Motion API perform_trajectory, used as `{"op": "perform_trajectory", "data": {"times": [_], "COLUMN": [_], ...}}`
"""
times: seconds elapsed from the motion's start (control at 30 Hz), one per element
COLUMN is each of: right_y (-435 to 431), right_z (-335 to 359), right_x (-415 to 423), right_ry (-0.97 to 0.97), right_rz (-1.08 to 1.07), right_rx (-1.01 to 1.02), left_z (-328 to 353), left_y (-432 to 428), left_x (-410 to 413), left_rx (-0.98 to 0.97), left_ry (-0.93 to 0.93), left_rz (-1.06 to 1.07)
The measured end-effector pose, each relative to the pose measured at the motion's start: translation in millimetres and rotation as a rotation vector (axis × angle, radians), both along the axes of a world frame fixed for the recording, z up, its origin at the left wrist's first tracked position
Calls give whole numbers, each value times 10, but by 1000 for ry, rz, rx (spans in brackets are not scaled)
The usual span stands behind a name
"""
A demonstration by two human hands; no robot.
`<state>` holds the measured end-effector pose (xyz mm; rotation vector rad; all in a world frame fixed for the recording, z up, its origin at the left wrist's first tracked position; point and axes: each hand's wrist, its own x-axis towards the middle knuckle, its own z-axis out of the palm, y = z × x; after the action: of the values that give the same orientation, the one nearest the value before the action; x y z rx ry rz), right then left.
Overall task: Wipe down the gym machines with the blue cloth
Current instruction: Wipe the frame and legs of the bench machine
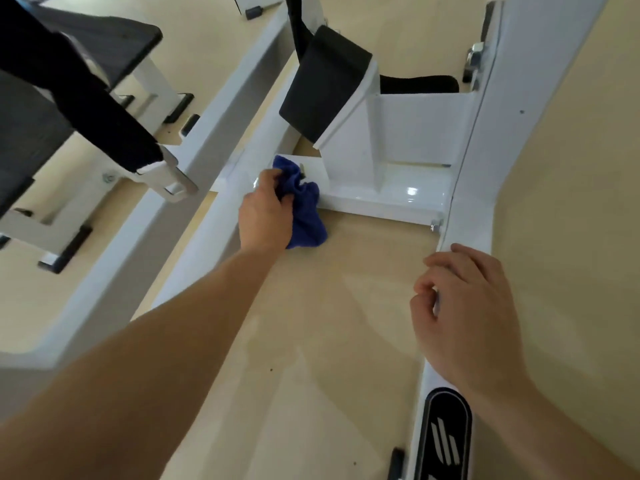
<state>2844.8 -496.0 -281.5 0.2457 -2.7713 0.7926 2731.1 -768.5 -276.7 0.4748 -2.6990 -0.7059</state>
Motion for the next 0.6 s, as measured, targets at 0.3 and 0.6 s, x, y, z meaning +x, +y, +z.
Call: {"op": "perform_trajectory", "data": {"times": [0.3, 0.6], "right_y": [-38, -75], "right_z": [45, 63], "right_x": [7, -17], "right_ry": [-19, -12], "right_rz": [-21, -31], "right_rx": [63, 138], "left_z": [-270, -61], "left_y": [255, -93], "left_x": [-75, -549], "left_rx": [-200, -196], "left_ry": [-38, -167], "left_rz": [-263, -148]}}
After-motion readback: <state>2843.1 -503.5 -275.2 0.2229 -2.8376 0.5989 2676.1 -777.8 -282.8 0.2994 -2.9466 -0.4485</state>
